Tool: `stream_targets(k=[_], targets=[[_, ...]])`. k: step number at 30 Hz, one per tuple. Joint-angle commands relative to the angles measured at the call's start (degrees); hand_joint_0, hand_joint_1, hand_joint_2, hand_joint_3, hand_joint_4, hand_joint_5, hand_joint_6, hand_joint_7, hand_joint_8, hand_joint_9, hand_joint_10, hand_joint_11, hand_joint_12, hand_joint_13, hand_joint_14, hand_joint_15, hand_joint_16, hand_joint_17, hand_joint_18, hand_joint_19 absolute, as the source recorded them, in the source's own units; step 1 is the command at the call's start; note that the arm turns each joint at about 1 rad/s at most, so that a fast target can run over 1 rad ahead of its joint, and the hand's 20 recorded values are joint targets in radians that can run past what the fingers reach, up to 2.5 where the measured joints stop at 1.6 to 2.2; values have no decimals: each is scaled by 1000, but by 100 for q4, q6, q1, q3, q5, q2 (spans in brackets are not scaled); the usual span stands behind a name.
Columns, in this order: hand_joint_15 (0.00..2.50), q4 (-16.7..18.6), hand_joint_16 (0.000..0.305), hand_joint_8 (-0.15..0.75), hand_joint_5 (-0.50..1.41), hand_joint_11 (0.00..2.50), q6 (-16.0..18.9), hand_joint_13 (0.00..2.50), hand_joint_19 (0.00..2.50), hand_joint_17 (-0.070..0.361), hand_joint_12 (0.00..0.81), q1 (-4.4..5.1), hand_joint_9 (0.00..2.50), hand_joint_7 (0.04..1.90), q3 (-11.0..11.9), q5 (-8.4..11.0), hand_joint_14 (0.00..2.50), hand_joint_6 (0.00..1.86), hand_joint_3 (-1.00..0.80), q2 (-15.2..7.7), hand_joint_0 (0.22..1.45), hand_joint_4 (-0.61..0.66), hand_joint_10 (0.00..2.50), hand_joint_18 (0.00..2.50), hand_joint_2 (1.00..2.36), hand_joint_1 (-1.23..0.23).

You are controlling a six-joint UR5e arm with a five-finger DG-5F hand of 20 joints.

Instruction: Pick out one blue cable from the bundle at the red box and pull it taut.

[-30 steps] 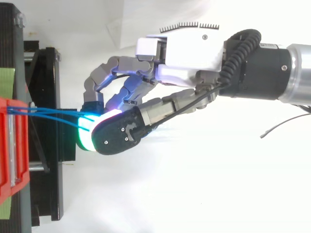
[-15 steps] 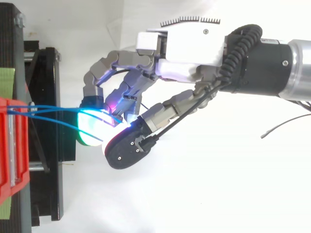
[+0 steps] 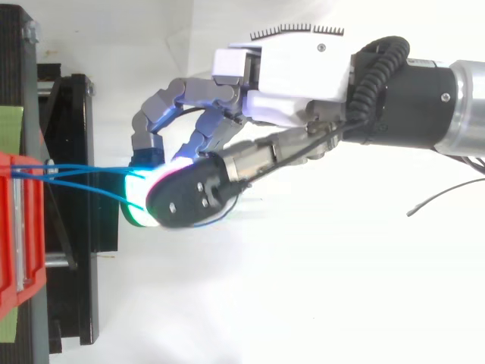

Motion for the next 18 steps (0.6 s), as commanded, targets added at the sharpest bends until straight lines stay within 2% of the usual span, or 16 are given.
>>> stream_targets(k=[1, 4, 9, 18], targets=[[679, -9, 40, 258, -129, 985, -9, 966, 895, 89, 302, -8, 1075, 1067, 10, 0, 25, 822, -500, 1, 591, 95, 26, 823, 1000, -336], [688, -17, 40, 262, -125, 987, 0, 966, 903, 91, 309, -8, 1087, 1078, 36, 8, 25, 818, -488, 1, 603, 136, 25, 826, 1001, -386], [698, -141, 43, 276, -146, 1027, -18, 949, 902, 96, 323, -8, 1041, 1066, 142, 8, 26, 835, -304, 1, 580, 143, 26, 830, 1018, -495], [701, -211, 45, 276, -174, 1085, -35, 916, 883, 101, 332, -26, 977, 1096, 177, 8, 25, 872, -265, -8, 567, 168, 26, 821, 1020, -663]])
